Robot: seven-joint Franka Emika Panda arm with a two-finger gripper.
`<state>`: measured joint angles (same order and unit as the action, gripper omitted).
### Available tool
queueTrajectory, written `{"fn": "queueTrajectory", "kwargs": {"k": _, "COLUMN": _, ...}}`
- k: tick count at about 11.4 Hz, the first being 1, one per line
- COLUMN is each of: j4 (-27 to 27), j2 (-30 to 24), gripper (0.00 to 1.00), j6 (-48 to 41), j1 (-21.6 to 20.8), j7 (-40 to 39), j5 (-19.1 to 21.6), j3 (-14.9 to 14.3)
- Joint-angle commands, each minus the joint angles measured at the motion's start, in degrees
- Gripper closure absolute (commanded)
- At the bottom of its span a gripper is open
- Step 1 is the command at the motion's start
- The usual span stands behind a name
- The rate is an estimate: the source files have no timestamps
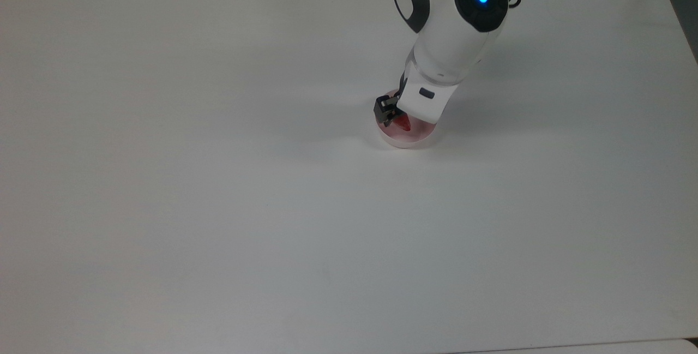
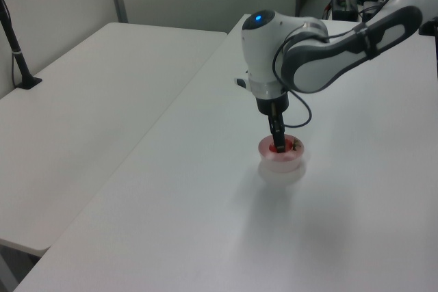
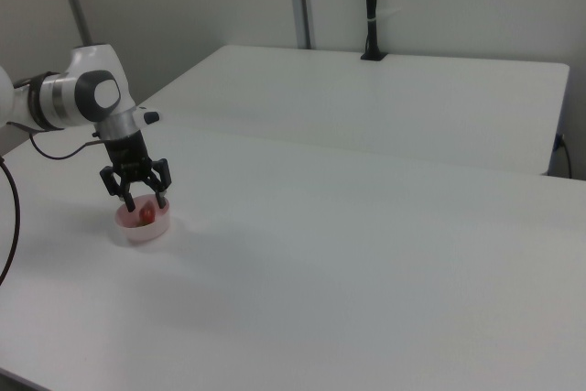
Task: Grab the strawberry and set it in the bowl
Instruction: 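Carry the strawberry over the pink bowl and lower it inside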
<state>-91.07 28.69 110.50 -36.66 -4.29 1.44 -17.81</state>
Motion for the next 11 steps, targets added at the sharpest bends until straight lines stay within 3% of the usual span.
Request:
{"fn": "queueTrajectory", "kwargs": {"k": 1, "j4": -0.3, "j2": -4.0, "gripper": 0.0, "j6": -0.5, "j1": 0.4, "j7": 8.0, "j5": 0.3, "j3": 0.1}}
{"fn": "queueTrajectory", "kwargs": {"k": 2, "j4": -0.4, "j2": -7.9, "gripper": 0.0, "j6": -4.1, "j1": 2.4, "j7": 12.2, "j5": 0.1, "j3": 1.5}}
{"fn": "queueTrajectory", "kwargs": {"k": 5, "j4": -0.5, "j2": -19.4, "gripper": 0.0, "j6": -17.0, "j1": 20.6, "j7": 14.5, "j5": -5.5, "j3": 14.1}}
{"fn": "queueTrajectory", "kwargs": {"k": 6, "j4": -0.7, "j2": -21.6, "gripper": 0.0, "j6": -17.1, "j1": 25.1, "j7": 14.1, "j5": -6.5, "j3": 16.0}}
{"fn": "queueTrajectory", "kwargs": {"k": 8, "j4": -0.9, "j2": -24.2, "gripper": 0.0, "j6": -17.2, "j1": 30.3, "j7": 10.6, "j5": -6.4, "j3": 16.2}}
{"fn": "queueTrajectory", "kwargs": {"k": 11, "j4": -1.3, "j2": -25.6, "gripper": 0.0, "j6": -17.2, "j1": 32.9, "j7": 8.9, "j5": -6.0, "j3": 16.1}}
